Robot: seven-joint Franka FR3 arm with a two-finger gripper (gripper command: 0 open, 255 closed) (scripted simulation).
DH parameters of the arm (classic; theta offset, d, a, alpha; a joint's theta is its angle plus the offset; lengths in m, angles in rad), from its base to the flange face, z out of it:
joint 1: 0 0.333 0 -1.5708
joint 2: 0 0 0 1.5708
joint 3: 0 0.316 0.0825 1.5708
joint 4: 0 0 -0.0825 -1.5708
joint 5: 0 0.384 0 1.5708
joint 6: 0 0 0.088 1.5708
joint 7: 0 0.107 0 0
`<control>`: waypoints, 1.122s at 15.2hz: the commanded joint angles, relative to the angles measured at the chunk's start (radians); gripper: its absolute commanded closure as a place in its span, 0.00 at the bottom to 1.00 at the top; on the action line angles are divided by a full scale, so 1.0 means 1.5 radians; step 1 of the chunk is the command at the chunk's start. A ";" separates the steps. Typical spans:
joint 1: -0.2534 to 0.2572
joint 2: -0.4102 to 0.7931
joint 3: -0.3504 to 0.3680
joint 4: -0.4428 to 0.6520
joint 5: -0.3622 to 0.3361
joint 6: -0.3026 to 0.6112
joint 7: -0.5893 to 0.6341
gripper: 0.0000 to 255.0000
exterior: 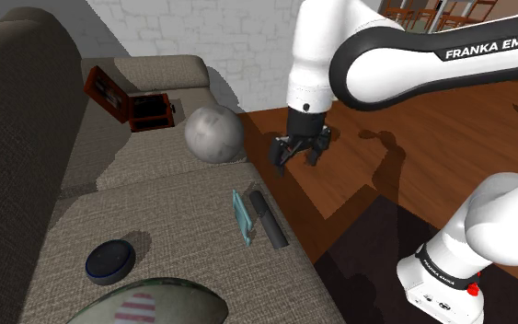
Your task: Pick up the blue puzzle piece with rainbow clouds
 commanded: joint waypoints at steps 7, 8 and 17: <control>0.001 0.220 0.097 0.132 -0.110 0.076 0.184 0.00; 0.006 0.251 0.104 0.154 -0.132 0.080 0.209 0.00; 0.029 0.337 0.107 0.170 -0.194 0.133 0.271 0.00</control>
